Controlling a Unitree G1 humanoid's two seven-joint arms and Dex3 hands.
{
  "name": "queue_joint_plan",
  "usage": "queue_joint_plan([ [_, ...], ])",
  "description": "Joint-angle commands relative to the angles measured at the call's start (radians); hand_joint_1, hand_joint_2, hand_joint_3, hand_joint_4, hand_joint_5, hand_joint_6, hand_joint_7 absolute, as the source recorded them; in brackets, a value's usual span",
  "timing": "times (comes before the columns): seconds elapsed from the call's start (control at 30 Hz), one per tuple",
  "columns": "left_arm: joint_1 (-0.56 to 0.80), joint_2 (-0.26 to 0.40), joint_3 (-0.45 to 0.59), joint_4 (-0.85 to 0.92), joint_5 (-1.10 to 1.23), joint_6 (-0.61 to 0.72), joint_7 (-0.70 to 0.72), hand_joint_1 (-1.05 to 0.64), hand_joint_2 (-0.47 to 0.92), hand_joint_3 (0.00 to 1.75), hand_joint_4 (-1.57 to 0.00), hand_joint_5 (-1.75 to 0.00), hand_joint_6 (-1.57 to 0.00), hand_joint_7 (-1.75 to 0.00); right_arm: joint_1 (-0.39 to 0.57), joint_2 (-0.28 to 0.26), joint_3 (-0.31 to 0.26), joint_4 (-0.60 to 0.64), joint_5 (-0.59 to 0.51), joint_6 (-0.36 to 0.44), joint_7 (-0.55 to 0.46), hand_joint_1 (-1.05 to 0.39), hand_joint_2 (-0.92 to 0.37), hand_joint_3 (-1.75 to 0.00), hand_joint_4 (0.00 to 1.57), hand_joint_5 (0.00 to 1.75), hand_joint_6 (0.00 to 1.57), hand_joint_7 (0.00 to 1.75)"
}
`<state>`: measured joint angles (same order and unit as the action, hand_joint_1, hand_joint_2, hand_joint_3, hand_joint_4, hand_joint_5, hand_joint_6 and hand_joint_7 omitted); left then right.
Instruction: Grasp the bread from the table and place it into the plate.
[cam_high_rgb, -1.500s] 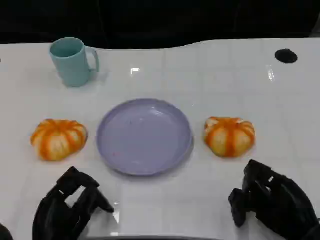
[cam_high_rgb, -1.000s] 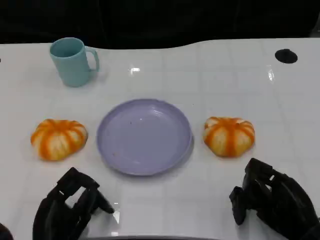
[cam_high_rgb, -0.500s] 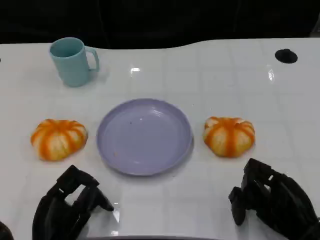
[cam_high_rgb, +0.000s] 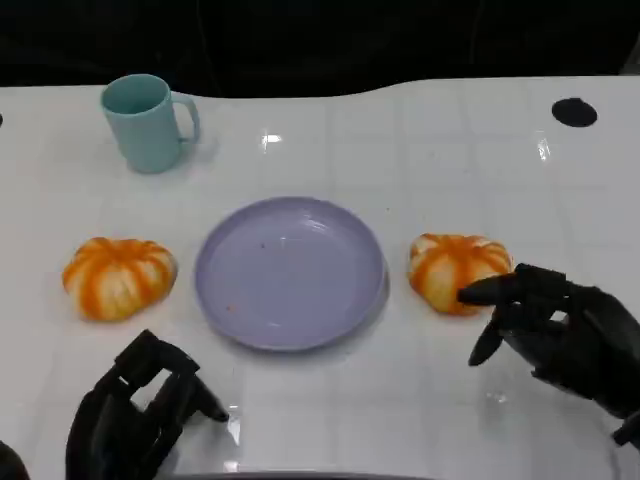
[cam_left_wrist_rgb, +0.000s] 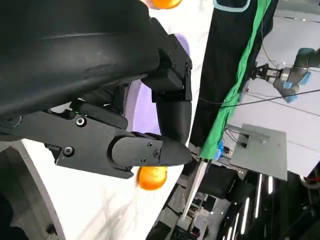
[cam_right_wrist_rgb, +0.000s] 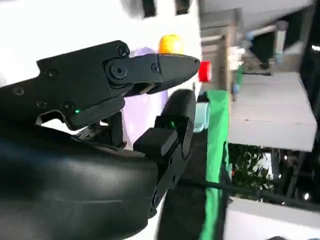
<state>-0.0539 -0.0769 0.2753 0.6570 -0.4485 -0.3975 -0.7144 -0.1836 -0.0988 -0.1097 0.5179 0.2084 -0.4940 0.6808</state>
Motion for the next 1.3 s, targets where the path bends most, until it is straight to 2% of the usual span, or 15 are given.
queue_joint_plan([
  [0.03, 0.004, 0.011, -0.001, -0.001, 0.003, -0.010, 0.006, -0.53, 0.92, 0.27, -0.59, -1.75, -0.49, -1.50, -0.017, -0.090, 0.014, -0.051, -0.163, -0.109, -0.124, -0.53, -0.92, -0.17, 0.56, 0.58, 0.63, 0.05],
  [0.1, 0.002, 0.009, 0.001, 0.001, 0.002, -0.010, 0.009, -0.53, 0.92, 0.27, -0.59, -1.75, -0.49, -1.51, -0.024, -0.129, 0.026, -0.066, -0.249, -0.143, -0.184, -0.58, -0.92, -0.17, 0.48, 0.43, 0.53, 0.01],
  [0.27, -0.003, 0.007, 0.001, 0.012, 0.008, -0.021, 0.013, -0.53, 0.92, 0.27, -0.60, -1.75, -0.48, -1.54, -0.065, -0.217, 0.062, -0.059, -0.460, -0.243, -0.350, -0.59, -0.92, -0.12, 0.40, 0.33, 0.42, 0.00],
  [0.43, -0.006, 0.006, 0.000, 0.017, 0.011, -0.026, 0.015, -0.54, 0.92, 0.27, -0.60, -1.75, -0.47, -1.56, -0.102, -0.266, 0.111, -0.037, -0.581, -0.271, -0.459, -0.55, -0.92, -0.04, 0.31, 0.19, 0.32, 0.00],
  [0.57, -0.009, 0.007, 0.002, 0.021, 0.008, -0.022, 0.010, -0.54, 0.92, 0.27, -0.61, -1.75, -0.47, -1.57, -0.127, -0.297, 0.153, -0.033, -0.664, -0.254, -0.523, -0.53, -0.91, -0.01, 0.24, 0.10, 0.27, 0.00],
  [0.73, -0.005, 0.003, 0.001, 0.013, 0.003, -0.017, 0.009, -0.53, 0.92, 0.27, -0.61, -1.75, -0.47, -1.58, -0.159, -0.313, 0.203, -0.026, -0.759, -0.225, -0.613, -0.46, -0.84, 0.00, 0.23, 0.06, 0.26, 0.00],
  [0.93, -0.004, 0.001, 0.003, 0.017, 0.003, -0.023, 0.010, -0.52, 0.92, 0.27, -0.61, -1.75, -0.47, -1.57, -0.200, -0.323, 0.281, -0.007, -0.893, -0.177, -0.731, -0.43, -0.83, 0.00, 0.21, 0.04, 0.25, 0.00],
  [1.13, -0.001, -0.001, 0.000, 0.009, 0.003, -0.020, 0.010, -0.53, 0.92, 0.27, -0.60, -1.75, -0.47, -1.57, -0.293, -0.303, 0.400, 0.126, -1.039, -0.109, -0.897, -0.44, -0.83, 0.00, 0.21, 0.03, 0.24, 0.00],
  [1.3, -0.001, -0.003, -0.001, 0.011, 0.005, -0.025, 0.011, -0.53, 0.92, 0.26, -0.61, -1.75, -0.47, -1.57, -0.368, -0.280, 0.490, 0.250, -1.100, -0.052, -0.990, -0.45, -0.85, -0.01, 0.20, 0.03, 0.24, 0.00],
])
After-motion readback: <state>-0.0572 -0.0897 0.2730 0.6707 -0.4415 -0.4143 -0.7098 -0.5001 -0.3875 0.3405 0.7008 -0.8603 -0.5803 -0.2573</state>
